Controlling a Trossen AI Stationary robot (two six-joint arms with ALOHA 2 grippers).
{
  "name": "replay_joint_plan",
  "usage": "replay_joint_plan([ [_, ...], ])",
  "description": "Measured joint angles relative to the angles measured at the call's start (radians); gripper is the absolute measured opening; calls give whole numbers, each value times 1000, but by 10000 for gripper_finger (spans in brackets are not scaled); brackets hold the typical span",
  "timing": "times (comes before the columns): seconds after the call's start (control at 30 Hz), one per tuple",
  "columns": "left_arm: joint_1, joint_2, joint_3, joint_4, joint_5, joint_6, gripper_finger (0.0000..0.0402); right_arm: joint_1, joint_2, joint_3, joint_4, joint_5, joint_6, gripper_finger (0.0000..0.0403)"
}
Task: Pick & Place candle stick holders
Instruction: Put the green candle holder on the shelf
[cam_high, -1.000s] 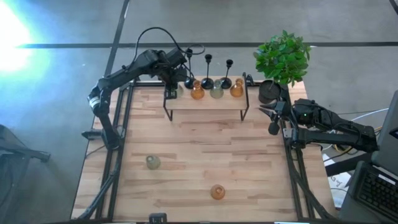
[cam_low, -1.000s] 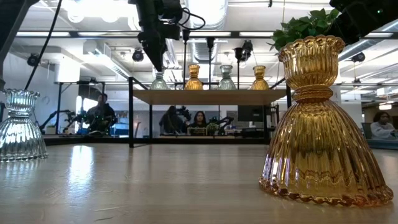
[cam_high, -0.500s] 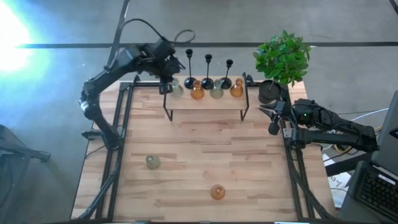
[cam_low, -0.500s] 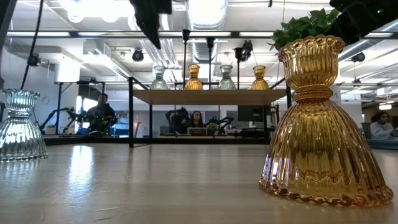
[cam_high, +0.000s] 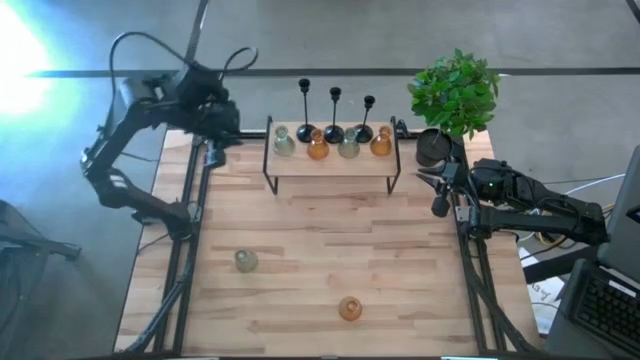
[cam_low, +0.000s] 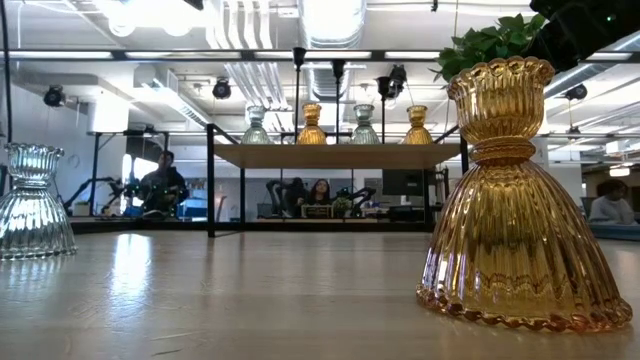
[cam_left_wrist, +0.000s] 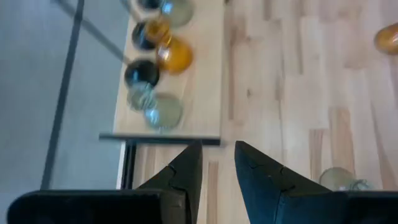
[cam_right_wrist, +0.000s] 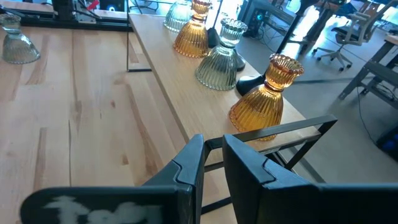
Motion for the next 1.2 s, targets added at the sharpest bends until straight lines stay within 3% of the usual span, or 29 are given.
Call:
replay_joint_plan([
  [0.17, -113, -90, -90, 15, 114, 0, 99, 0, 0, 0, 0, 0, 0, 52],
  [0.3, -192, -126, -159, 11, 120, -80, 99, 0, 0, 0, 0, 0, 0, 52],
  [0.53, -326, -100, -337, 31, 145, -70, 99, 0, 0, 0, 0, 0, 0, 52],
  [0.87, -450, -27, -576, 374, 193, 20, 99, 0, 0, 0, 0, 0, 0, 52],
  [1.2, -488, 82, -593, 615, 222, -60, 99, 0, 0, 0, 0, 0, 0, 52],
])
